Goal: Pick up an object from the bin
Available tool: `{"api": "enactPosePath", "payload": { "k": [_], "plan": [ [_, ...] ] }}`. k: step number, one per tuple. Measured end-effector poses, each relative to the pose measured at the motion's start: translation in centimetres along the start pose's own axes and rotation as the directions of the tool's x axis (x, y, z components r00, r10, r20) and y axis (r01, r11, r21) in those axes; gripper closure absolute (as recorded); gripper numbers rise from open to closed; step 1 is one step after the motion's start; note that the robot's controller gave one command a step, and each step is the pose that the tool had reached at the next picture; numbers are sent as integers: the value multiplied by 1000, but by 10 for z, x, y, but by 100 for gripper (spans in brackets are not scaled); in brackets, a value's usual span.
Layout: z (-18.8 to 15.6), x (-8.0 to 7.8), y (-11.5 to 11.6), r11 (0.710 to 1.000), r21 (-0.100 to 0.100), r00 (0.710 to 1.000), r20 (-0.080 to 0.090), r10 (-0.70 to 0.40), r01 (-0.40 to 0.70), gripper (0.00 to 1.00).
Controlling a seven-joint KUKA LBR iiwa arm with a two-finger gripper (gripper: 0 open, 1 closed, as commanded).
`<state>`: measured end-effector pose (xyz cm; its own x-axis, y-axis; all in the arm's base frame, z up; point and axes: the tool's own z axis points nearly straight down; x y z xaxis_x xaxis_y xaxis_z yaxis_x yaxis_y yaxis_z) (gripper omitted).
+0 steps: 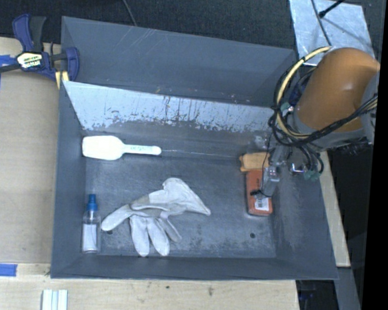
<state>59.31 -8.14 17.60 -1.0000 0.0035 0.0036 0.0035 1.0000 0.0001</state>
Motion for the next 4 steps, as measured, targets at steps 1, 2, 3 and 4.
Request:
{"api": "enactPosePath", "payload": {
  "k": [1, 2, 3, 4],
  "plan": [
    [-5, -1, 0, 1000, 1, 1000, 7, -2, 2, 0],
    [38, -16, 20, 999, 3, 999, 16, -46, 46, 0],
    [77, -12, 54, 992, 1, 992, 5, -125, 125, 0],
    [98, -13, 93, 986, 1, 986, 6, -165, 165, 0]
  ]
}}
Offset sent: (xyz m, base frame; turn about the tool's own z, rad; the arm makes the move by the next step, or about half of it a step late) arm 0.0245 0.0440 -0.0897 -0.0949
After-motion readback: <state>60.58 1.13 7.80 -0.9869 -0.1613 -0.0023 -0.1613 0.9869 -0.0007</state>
